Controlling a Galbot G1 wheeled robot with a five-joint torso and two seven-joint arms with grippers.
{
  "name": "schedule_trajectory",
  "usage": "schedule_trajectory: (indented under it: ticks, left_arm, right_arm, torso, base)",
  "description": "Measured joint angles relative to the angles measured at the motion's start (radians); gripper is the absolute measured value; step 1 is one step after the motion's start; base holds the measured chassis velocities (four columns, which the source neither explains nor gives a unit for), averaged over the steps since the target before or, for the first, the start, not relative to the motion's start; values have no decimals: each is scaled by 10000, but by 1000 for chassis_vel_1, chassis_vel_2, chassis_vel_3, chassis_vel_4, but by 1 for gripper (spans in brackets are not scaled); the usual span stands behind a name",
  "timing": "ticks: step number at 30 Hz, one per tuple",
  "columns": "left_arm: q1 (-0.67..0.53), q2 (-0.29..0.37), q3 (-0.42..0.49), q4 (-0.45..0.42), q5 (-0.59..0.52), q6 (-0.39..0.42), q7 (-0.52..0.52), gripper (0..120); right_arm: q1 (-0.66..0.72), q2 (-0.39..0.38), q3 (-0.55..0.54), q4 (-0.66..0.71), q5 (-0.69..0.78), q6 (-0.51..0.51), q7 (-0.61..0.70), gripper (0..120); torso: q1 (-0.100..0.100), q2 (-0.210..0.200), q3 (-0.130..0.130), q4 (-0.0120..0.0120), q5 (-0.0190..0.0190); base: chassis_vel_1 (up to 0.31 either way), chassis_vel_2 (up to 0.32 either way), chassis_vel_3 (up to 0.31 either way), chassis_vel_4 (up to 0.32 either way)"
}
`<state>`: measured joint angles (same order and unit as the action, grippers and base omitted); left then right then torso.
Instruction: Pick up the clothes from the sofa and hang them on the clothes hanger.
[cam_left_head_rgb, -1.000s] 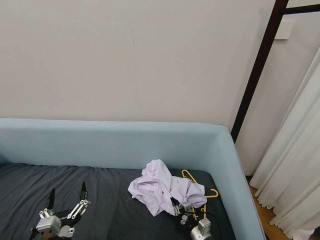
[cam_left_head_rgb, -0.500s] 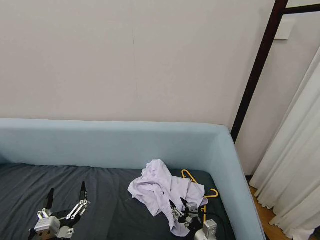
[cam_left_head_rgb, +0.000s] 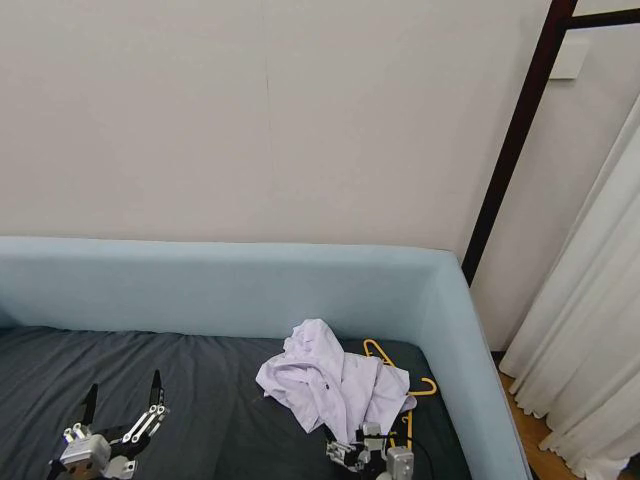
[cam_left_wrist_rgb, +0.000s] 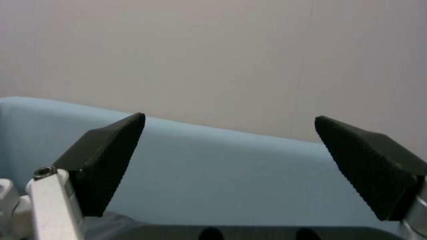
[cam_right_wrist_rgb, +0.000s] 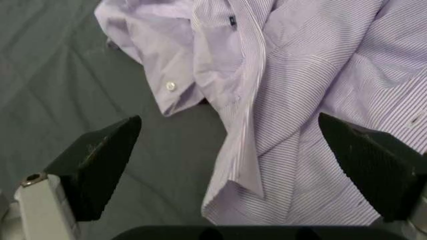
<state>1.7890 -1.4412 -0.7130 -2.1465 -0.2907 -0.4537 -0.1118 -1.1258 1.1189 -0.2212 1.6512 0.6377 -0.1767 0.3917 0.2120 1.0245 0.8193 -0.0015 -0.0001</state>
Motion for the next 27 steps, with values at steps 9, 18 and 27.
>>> schedule_trajectory:
  ticks: [9,18,27]
  left_arm:
    - [-18,2,21,-15,-23,3,0,100]
    - [-43,20,52,10,-2,-33,-10,100]
    - [-43,23,110,1,35,-64,-20,100]
  right_arm:
    - [85,181,-342,-884,-1259,319,66,100]
    - [-95,411,-325,-1053,-906,316,274,70]
    - [-175,404,-249,-1093,-1028,495,285,37]
  torso:
    - [0,0,0,0,0]
    - [0,0,0,0,0]
    - [1,0,0,0,0]
  base:
    - [0,0,0,0]
    - [0,0,0,0]
    - [0,0,0,0]
